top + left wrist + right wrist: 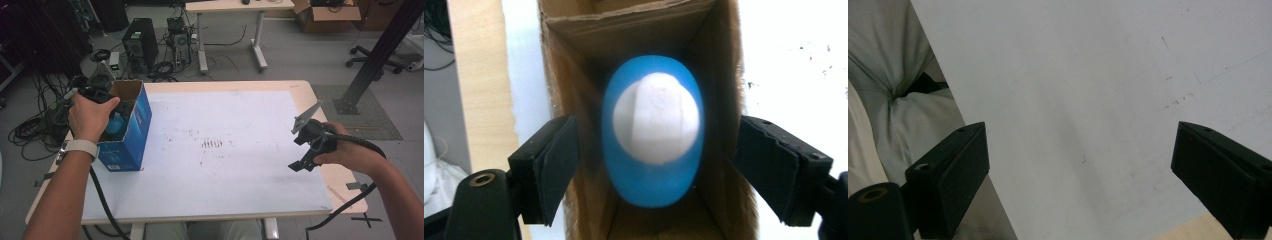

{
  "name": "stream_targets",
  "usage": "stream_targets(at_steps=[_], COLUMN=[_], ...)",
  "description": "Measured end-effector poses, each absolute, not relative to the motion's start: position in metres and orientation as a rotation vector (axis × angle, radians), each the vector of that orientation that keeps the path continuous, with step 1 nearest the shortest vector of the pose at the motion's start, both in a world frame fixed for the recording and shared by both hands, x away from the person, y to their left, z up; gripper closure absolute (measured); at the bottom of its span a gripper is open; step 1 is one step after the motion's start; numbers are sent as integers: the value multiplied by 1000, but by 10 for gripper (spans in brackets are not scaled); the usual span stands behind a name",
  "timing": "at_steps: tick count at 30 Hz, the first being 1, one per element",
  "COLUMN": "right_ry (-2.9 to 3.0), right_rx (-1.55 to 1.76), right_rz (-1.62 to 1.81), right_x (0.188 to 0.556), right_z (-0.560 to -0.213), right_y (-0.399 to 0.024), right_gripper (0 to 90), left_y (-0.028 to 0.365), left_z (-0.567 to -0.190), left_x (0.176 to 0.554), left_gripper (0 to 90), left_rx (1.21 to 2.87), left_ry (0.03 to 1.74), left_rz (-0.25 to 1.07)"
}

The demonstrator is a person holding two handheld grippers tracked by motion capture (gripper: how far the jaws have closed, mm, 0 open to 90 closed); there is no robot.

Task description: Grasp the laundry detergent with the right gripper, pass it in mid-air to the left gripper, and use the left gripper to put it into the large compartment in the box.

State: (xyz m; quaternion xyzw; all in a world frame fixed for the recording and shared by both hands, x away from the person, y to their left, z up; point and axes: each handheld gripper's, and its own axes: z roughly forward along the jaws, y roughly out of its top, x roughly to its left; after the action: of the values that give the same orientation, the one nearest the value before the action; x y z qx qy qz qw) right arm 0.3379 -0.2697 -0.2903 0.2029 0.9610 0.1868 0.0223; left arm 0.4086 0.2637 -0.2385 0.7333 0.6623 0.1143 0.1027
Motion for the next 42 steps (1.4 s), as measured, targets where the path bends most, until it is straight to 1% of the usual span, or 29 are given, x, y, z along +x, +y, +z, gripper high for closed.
stream_targets(at_steps=[11, 15, 20, 24, 38, 42], right_ry=[2957, 2954, 2950, 2951, 2945, 2944], right_rx=[631, 626, 629, 629, 640, 646], right_rz=[593, 602, 615, 611, 611, 612], right_x=[328, 326, 325, 324, 323, 323], right_z=[-280, -278, -276, -276, -273, -272], right_y=[-274, -274, -274, -274, -274, -274], right_gripper=[82, 82, 82, 79, 79, 76], left_y=[249, 239, 228, 217, 183, 176], left_z=[-206, -193, -182, -177, -166, -163], left_x=[393, 386, 378, 373, 363, 362], left_gripper=[178, 169, 158, 129, 111, 55], left_rx=[2186, 2224, 2231, 2249, 2331, 2347], left_ry=[1887, 1870, 1830, 1788, 1651, 1606], left_rz=[347, 357, 341, 325, 298, 261])
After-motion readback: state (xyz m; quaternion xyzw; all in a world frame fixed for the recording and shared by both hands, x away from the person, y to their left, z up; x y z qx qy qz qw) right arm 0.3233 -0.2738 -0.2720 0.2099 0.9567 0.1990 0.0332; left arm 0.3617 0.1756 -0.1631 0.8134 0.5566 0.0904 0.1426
